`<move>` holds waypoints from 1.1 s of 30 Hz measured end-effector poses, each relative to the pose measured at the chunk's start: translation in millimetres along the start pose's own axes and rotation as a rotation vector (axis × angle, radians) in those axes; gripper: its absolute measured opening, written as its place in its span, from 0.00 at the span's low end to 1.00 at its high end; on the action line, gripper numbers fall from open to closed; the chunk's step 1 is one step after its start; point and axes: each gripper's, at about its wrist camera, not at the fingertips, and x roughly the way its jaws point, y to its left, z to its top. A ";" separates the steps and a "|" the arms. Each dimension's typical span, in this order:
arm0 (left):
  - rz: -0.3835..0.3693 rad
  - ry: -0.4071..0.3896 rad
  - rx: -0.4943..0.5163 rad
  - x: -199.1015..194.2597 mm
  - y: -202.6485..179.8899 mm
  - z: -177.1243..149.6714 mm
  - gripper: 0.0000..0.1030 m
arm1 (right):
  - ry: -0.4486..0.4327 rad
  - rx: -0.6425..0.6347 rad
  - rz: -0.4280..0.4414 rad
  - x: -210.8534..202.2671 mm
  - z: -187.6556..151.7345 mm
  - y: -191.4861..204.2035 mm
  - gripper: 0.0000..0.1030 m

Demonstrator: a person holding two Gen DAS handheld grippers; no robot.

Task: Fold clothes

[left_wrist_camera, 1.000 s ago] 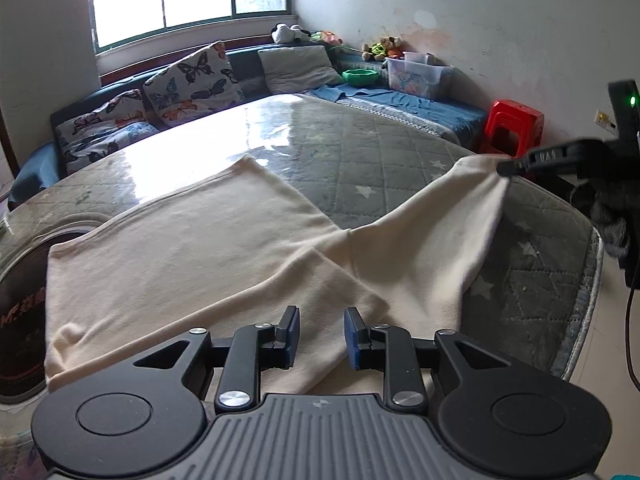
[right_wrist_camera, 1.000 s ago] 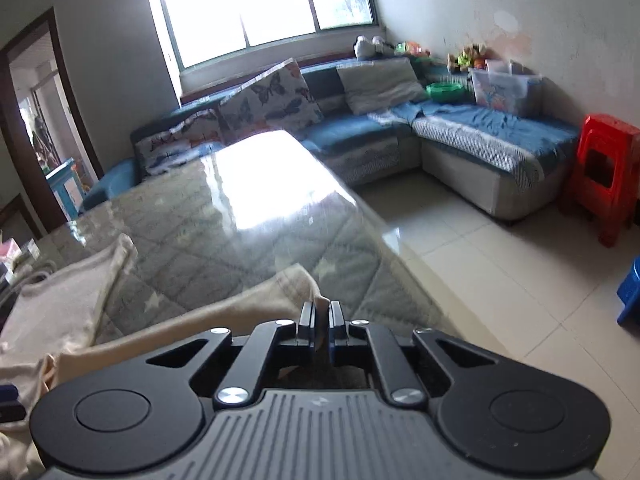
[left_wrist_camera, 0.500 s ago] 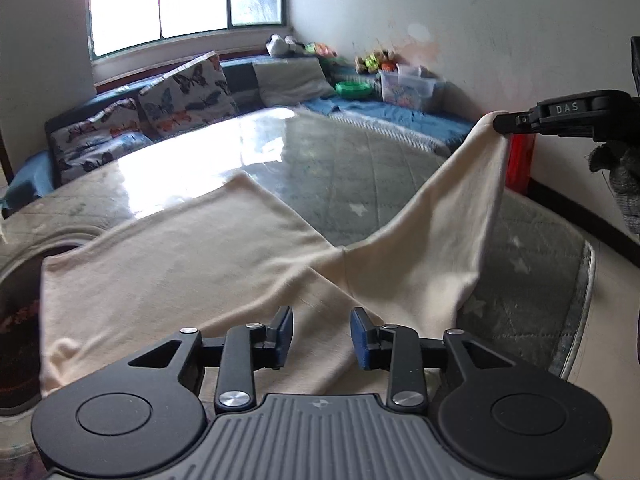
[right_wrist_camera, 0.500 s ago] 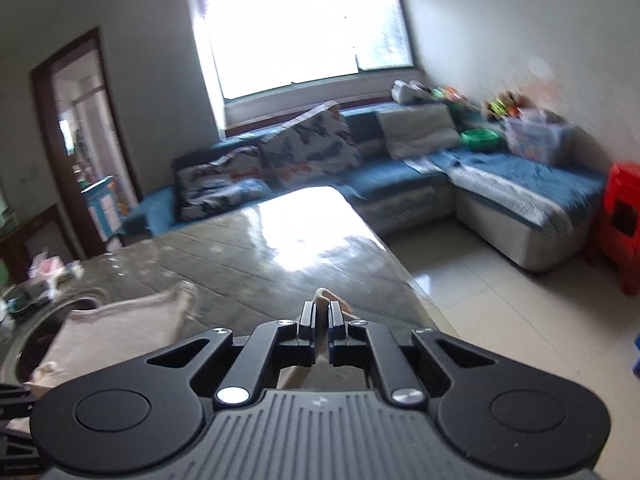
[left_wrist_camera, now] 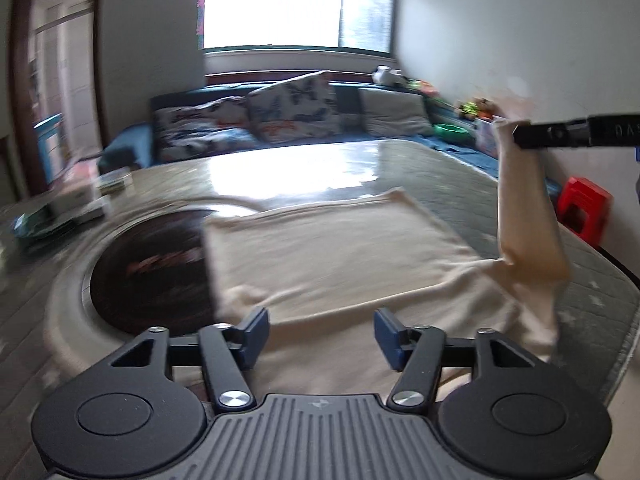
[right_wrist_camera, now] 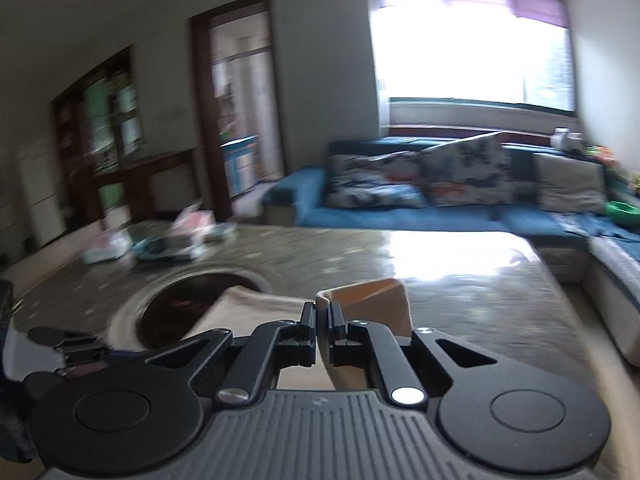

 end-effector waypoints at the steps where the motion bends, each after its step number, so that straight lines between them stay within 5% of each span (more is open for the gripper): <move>1: 0.012 -0.003 -0.010 -3.5 6.5 -3.6 0.69 | 0.014 -0.016 0.025 8.5 -0.1 12.1 0.05; 12: 0.097 -0.026 -0.093 -27.9 48.5 -20.8 0.84 | 0.200 -0.156 0.254 74.5 -38.6 114.4 0.05; 20: 0.054 -0.028 -0.051 -21.6 30.0 -17.8 0.83 | 0.269 -0.190 0.346 76.5 -61.4 131.1 0.10; 25: 0.024 -0.029 -0.021 -17.2 17.3 -15.8 0.71 | 0.248 -0.185 0.269 51.6 -59.3 102.2 0.25; 33: -0.001 0.035 0.018 13.7 -2.3 -12.3 0.50 | 0.271 -0.075 0.040 12.1 -79.4 26.8 0.26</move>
